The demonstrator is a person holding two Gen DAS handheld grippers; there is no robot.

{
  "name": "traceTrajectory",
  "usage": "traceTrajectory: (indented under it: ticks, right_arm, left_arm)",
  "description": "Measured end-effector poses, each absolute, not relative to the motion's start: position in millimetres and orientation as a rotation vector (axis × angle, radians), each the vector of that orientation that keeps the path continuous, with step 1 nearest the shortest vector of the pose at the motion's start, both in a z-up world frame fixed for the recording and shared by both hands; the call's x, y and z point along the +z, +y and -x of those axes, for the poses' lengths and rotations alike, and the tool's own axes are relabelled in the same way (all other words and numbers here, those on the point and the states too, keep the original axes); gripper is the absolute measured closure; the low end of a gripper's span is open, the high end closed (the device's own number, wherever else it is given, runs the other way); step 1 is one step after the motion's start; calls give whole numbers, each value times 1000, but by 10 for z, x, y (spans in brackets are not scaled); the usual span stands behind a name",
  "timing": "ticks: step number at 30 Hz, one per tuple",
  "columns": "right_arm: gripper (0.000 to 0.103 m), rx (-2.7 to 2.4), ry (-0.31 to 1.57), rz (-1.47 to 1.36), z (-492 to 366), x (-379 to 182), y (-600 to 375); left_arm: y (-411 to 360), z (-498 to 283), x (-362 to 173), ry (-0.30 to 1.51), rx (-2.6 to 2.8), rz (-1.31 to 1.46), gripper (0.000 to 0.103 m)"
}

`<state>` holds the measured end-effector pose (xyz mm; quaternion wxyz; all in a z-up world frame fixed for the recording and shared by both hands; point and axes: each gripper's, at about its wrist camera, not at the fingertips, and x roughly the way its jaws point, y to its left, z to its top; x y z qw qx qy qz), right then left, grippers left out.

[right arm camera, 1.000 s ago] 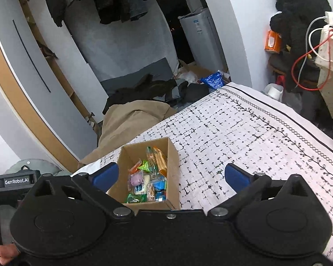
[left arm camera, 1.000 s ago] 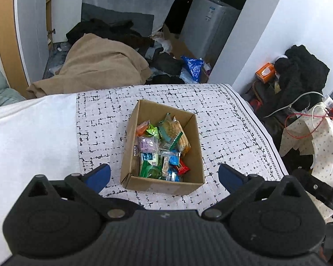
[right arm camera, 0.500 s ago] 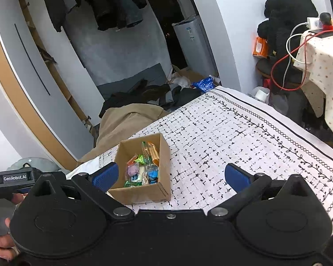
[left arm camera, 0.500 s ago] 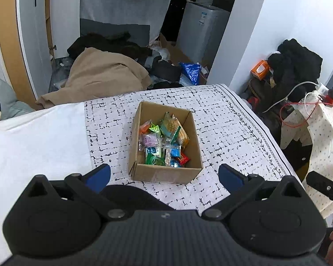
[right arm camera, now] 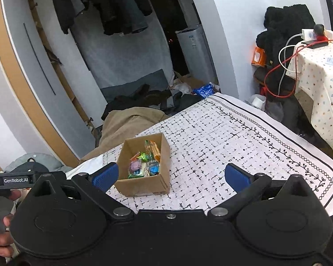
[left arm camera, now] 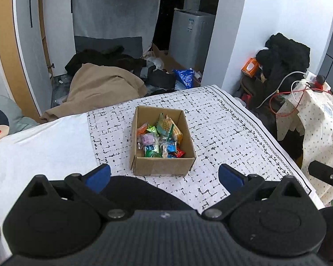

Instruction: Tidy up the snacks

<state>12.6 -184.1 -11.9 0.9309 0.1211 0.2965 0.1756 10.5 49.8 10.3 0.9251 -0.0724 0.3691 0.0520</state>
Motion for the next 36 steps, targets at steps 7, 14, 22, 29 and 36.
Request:
traceTrajectory:
  ticks: [7,14,22,29,36]
  right_arm:
    - [0,375,604,-221,23,-102,-1831]
    - [0,383,595,-191,136,-73,-1817]
    - [0,374,592,-186,156,-49,-1807]
    - [0,369,593,-175,174,-61,-1771]
    - [0,366,598,-152,163,-60,-1707]
  left_arm:
    - [477,64,139,734,119,145,0]
    - [409,157,127,732,115,130,0]
    - [397,203,127,727,116,125,0]
    - [410,212,121,725,114,127,0]
    - [435,197,108,730,111,136,0]
